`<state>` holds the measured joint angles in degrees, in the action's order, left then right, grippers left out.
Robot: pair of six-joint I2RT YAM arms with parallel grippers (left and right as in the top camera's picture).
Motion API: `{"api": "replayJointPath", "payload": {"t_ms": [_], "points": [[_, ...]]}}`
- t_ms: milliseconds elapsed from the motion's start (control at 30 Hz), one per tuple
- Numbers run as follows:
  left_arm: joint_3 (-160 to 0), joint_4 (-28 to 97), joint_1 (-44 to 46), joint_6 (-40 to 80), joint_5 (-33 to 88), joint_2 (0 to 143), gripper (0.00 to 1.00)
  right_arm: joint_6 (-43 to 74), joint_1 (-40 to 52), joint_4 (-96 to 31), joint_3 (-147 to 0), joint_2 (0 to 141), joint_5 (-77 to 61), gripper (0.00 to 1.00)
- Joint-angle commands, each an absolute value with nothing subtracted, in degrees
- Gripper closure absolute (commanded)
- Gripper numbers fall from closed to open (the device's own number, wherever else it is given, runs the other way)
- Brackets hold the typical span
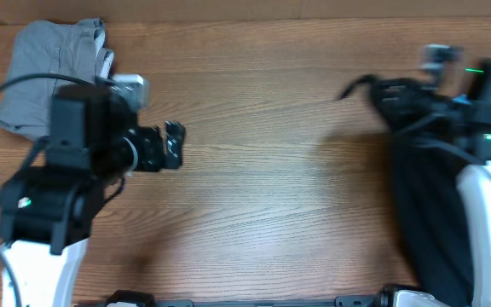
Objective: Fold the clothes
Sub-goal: 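Grasp the black t-shirt with both grippers and pull it leftward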
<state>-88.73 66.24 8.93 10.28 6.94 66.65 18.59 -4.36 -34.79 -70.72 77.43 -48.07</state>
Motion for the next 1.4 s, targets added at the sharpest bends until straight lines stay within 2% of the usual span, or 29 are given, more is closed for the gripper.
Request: {"api": "replayJointPath", "payload": {"t_ms": [0,100,133,167,233,267,367,500,633,933,1133,1367], "points": [[-96.2,66.9,7.4,8.7,2.0,66.3,0.0,21.5,10.9,-33.1,-72.5,77.3,-45.2,0.96],[-101.0,68.9,7.0,6.9,-1.1,66.3,0.0,23.0,24.5,-32.4,-72.5,79.0,-38.7,0.94],[-102.3,69.7,7.0,6.2,-1.6,66.3,0.0,23.0,28.5,-32.3,-72.5,79.7,-36.8,0.87],[-103.4,70.3,7.0,5.6,-1.9,66.3,0.0,23.0,32.2,-32.4,-72.5,80.4,-35.2,0.74],[-104.6,71.5,7.0,4.5,-2.0,66.3,0.0,22.9,38.3,-32.4,-72.5,81.6,-32.7,0.41],[-104.9,72.0,7.0,4.2,-2.2,66.3,0.0,22.7,40.7,-32.6,-72.5,81.9,-30.9,0.31],[-105.1,73.5,7.0,4.1,-3.6,66.1,0.0,22.8,43.0,-33.6,-72.5,81.7,-25.3,0.22],[-105.1,74.6,7.2,3.6,-1.0,66.8,0.0,25.6,38.9,-36.2,-72.5,79.4,-18.9,0.19],[-105.0,75.6,7.4,1.2,6.0,69.8,0.0,27.1,30.1,-36.5,-72.5,74.6,-18.7,0.18],[-104.1,76.0,14.7,-2.1,14.1,87.9,0.0,27.3,12.9,-40.6,-75.0,61.5,-19.2,0.18],[-104.1,69.9,20.8,-5.6,11.1,104.6,0.0,27.3,9.0,-46.6,-75.0,57.0,-19.5,0.14],[-104.1,61.1,22.2,-5.8,10.5,118.9,0.0,25.8,8.8,-53.8,-75.0,57.8,-18.9,0.11]]}}
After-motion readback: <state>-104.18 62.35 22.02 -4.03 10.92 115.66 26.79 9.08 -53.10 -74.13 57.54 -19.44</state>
